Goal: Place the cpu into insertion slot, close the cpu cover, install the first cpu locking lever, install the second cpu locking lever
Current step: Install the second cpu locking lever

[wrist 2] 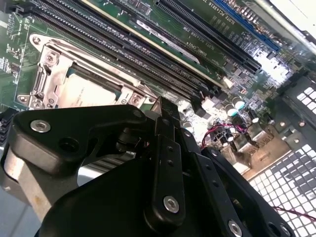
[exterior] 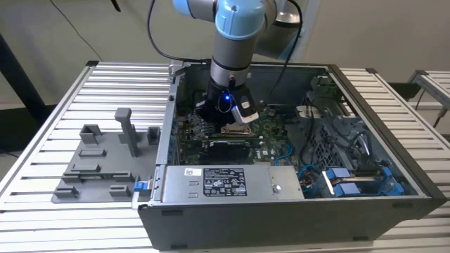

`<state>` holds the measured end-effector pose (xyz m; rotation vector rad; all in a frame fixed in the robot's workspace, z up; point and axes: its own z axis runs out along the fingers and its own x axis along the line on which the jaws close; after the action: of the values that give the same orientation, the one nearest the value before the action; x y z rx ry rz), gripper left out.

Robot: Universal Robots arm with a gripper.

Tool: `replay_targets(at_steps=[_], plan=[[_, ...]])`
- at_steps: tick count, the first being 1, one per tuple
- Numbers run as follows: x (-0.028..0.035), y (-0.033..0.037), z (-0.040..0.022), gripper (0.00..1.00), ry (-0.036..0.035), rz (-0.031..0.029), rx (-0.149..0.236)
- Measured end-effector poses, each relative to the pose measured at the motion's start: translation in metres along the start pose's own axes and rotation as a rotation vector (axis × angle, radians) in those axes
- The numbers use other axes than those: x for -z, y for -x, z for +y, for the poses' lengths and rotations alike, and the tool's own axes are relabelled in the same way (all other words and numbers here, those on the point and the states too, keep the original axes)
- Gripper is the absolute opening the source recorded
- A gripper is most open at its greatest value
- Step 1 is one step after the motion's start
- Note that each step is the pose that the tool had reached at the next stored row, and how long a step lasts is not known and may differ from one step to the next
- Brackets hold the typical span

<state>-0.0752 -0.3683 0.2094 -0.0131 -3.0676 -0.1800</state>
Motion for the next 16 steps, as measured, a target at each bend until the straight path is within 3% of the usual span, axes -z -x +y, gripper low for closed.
replay_targets(at_steps=[16], plan=[[-0.009,0.0001,0.0004,0.11,0.001,-0.0066,-0.006]])
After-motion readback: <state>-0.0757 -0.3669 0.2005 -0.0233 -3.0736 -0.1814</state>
